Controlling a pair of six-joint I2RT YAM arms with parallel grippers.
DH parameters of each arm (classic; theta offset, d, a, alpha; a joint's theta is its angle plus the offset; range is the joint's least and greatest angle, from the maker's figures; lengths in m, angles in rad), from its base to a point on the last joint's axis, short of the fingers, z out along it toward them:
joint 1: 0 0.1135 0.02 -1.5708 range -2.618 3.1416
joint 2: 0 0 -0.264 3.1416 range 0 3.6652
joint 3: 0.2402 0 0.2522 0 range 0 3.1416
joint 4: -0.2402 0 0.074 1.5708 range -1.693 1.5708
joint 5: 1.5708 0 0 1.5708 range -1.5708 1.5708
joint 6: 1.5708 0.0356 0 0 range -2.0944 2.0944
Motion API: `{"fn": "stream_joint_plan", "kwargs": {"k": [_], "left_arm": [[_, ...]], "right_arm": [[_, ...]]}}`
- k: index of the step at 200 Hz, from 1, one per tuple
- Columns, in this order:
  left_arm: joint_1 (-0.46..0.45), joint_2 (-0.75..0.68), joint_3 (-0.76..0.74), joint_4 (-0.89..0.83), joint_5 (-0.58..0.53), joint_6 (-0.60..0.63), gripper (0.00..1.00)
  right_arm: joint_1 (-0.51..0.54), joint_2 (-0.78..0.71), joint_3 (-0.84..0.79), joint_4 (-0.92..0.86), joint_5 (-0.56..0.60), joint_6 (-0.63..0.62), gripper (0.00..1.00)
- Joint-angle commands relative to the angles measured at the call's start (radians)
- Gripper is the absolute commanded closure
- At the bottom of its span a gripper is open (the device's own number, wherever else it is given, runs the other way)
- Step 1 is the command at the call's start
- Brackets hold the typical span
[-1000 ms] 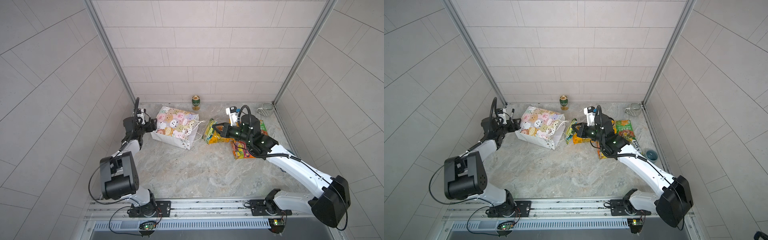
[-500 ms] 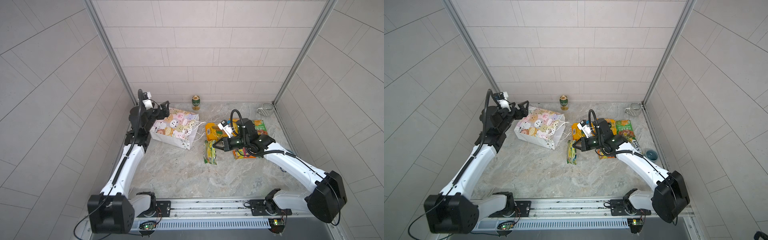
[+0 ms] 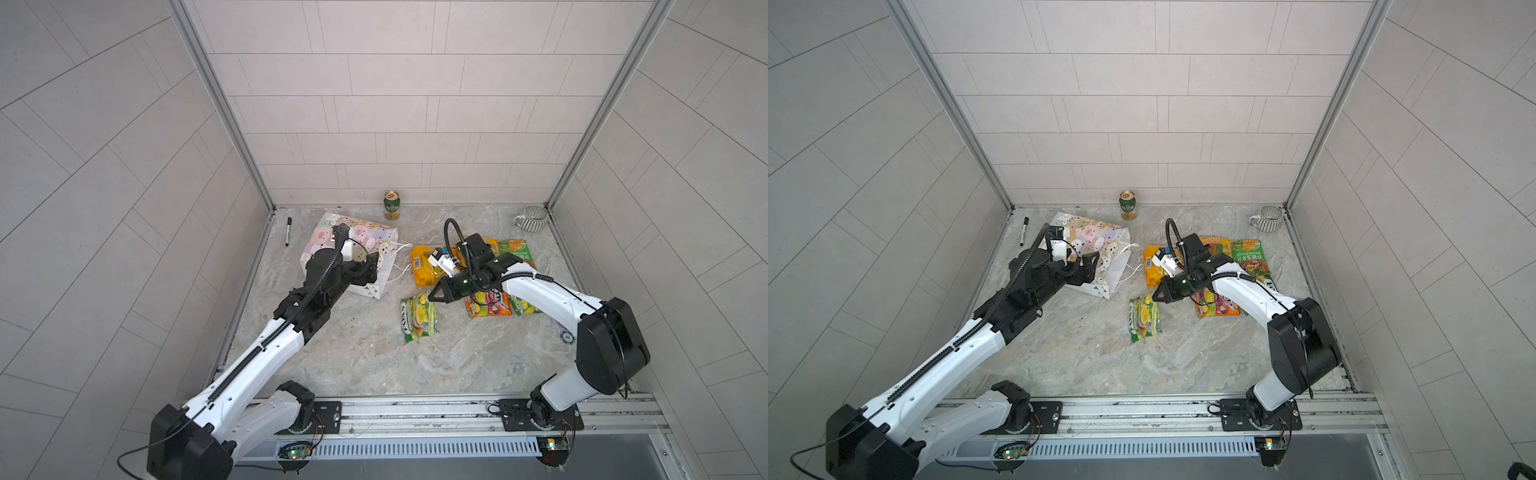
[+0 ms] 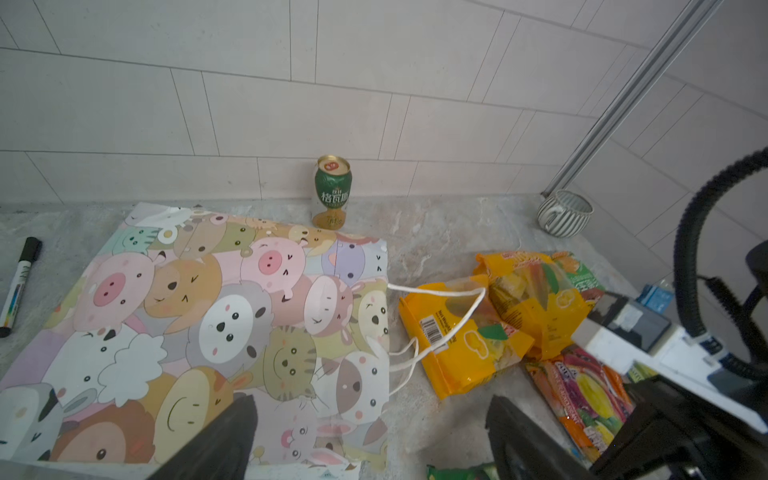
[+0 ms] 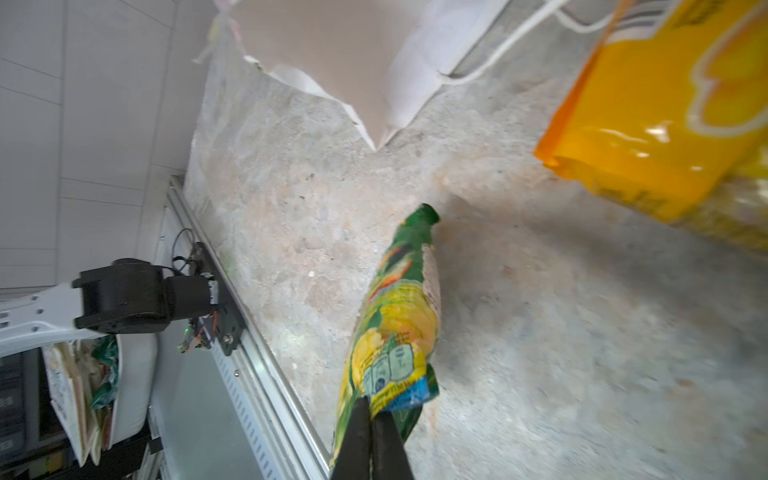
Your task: Take the snacks out of the paper bag
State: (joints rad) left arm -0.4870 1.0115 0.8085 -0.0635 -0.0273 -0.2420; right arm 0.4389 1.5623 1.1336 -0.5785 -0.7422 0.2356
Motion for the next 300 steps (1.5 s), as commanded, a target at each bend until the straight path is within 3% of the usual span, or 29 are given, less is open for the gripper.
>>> {"fn": "stream_joint_plan", "kwargs": {"k": [1, 56, 93, 174, 186, 209, 241, 300], "left_arm": [[-0.032, -0.010, 0.004, -0.049, -0.053, 0.042, 0.09], [-0.055, 0.021, -0.003, -0.048, -0.054, 0.069, 0.09], [-0.099, 0.034, 0.016, -0.069, -0.123, 0.113, 0.09], [-0.166, 0.136, 0.109, -0.144, -0.214, 0.181, 0.07], [-0.168, 0.144, 0.107, -0.125, -0.217, 0.186, 0.07], [-0.178, 0.160, 0.117, -0.100, -0.223, 0.210, 0.07], [-0.182, 0.242, 0.219, -0.192, -0.253, 0.224, 0.03], [-0.207, 0.427, 0.434, -0.294, -0.220, 0.315, 0.01]], "right_arm": [[-0.026, 0.019, 0.054, -0.151, 0.127, -0.123, 0.99], [-0.031, 0.128, 0.150, -0.271, 0.382, -0.141, 0.96], [-0.038, 0.152, 0.154, -0.255, 0.509, -0.097, 0.96], [-0.059, 0.135, 0.071, -0.138, 0.543, 0.040, 0.92], [-0.058, 0.137, 0.065, -0.126, 0.537, 0.049, 0.85], [-0.060, 0.124, 0.057, -0.100, 0.557, 0.065, 0.83], [-0.060, 0.087, 0.071, -0.108, 0.592, 0.098, 0.62], [-0.061, -0.210, -0.043, 0.062, 0.682, 0.182, 0.45]]}}
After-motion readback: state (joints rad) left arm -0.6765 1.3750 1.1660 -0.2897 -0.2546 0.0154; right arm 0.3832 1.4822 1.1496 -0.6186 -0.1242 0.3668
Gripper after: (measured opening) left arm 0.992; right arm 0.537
